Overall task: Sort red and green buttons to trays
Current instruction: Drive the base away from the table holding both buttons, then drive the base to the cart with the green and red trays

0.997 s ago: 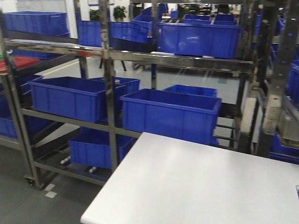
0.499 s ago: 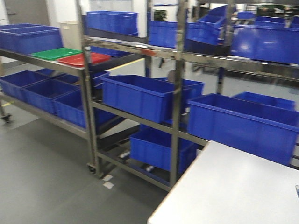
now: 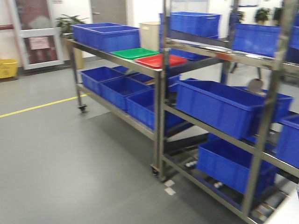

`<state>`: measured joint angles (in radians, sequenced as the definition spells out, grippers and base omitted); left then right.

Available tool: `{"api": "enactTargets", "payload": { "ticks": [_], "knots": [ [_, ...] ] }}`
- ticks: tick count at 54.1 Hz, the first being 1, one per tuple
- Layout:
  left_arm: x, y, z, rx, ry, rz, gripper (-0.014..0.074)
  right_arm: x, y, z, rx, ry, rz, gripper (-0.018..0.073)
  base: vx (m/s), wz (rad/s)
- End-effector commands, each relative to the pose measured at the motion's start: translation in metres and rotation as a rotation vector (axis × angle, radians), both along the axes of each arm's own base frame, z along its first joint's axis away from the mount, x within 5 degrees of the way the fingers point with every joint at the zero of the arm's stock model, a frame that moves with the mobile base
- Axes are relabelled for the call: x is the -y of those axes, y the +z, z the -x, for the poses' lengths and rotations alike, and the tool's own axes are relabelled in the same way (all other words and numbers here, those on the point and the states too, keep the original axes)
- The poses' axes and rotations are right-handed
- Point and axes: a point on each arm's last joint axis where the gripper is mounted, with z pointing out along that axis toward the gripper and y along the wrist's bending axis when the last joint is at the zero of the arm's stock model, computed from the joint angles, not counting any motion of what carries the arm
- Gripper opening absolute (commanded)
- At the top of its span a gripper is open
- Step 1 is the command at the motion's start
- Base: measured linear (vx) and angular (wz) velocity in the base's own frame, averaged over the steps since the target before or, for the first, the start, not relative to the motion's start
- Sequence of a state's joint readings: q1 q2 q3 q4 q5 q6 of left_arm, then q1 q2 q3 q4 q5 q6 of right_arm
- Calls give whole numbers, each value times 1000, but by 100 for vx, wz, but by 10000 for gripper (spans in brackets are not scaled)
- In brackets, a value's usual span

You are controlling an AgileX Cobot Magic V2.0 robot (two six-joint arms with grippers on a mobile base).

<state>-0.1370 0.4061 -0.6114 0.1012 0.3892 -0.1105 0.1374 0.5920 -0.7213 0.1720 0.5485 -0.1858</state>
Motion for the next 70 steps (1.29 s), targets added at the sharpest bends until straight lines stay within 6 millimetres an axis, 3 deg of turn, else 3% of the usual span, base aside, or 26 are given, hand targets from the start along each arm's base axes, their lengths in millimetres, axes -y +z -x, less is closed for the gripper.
{"api": "enactTargets", "payload": {
  "ticks": [1, 44, 70],
  "knots": [
    [1, 16, 1, 103, -15, 18, 0, 1, 17, -1, 111, -16, -21, -9, 17, 61],
    [1, 16, 1, 103, -15, 18, 0, 1, 17, -1, 111, -16, -21, -9, 19, 60],
    [1, 16, 1, 103, -15, 18, 0, 1, 17, -1, 111, -16, -21, -9, 25, 34]
  ]
}}
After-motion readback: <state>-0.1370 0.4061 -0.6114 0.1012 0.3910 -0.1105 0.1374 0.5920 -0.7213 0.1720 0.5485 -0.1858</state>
